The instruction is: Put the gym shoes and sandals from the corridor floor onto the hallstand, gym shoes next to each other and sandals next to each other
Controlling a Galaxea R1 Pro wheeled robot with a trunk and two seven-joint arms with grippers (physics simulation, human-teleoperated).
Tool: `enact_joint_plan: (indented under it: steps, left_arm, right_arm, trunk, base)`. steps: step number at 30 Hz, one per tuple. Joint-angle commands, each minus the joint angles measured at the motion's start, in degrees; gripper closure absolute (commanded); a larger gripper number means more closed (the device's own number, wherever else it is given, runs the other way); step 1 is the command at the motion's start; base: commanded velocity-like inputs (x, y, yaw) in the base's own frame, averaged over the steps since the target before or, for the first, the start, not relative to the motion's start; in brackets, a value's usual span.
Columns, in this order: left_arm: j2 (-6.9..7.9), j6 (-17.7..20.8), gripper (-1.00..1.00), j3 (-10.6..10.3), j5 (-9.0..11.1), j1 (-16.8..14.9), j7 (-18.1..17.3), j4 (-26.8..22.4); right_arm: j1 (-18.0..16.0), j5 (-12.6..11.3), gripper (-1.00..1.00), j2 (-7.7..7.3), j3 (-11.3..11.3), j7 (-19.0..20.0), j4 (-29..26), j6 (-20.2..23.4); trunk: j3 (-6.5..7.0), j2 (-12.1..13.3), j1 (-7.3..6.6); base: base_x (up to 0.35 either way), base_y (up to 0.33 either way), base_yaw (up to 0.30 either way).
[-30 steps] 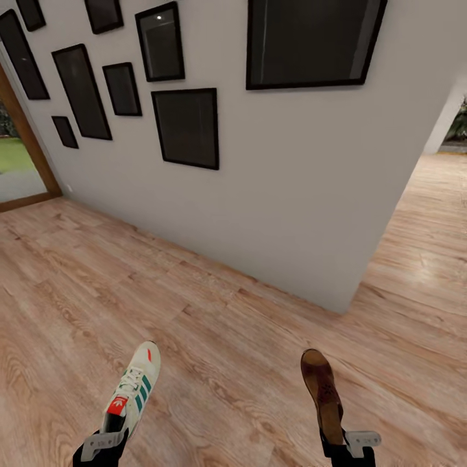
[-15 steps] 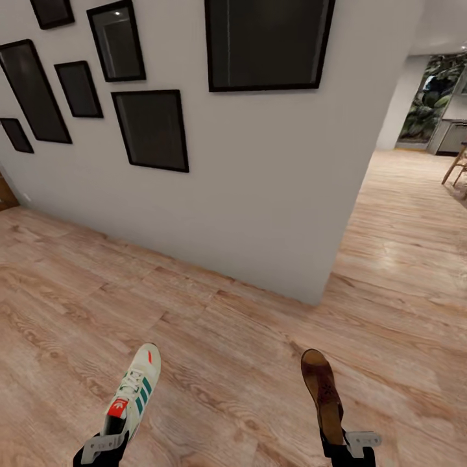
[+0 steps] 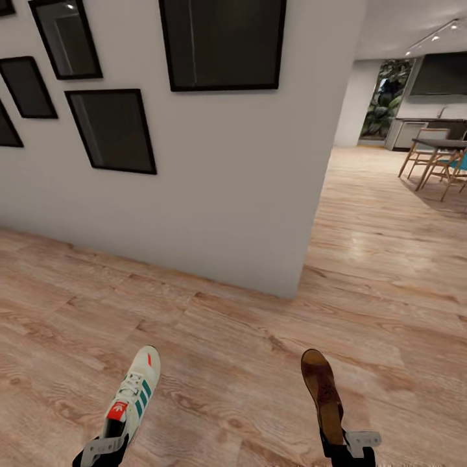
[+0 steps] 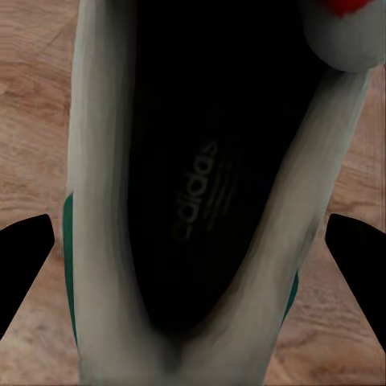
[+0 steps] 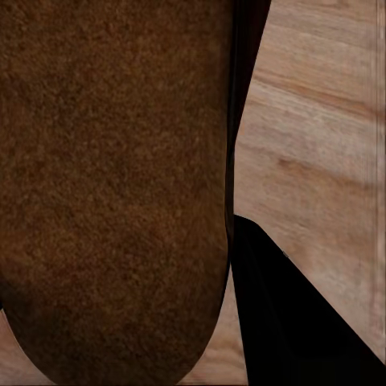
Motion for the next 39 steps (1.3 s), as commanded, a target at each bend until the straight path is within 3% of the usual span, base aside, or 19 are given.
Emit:
enact_joint_plan:
  steps: [1,39]
  left_arm:
    - [-0.01,-0.07,1.0,0.42,0.12,-0.03,-0.52,0.03]
    - [-0.05,-0.07,1.0,0.42,0.12,-0.03,-0.52,0.31]
  right_arm:
    - [-0.05,-0.83,1.0,-0.02,0.39,0.3,0.06,-0.14]
    - [-0.05,-0.83,1.0,-0.02,0.39,0.3,0.13,-0.14]
  trunk:
    - [-0.04,-0.02,-0.01]
    - [-0.04,-0.02,-0.01]
  base:
    - [0.0,0.0,-0.268]
    - [0.0,0.0,-0.268]
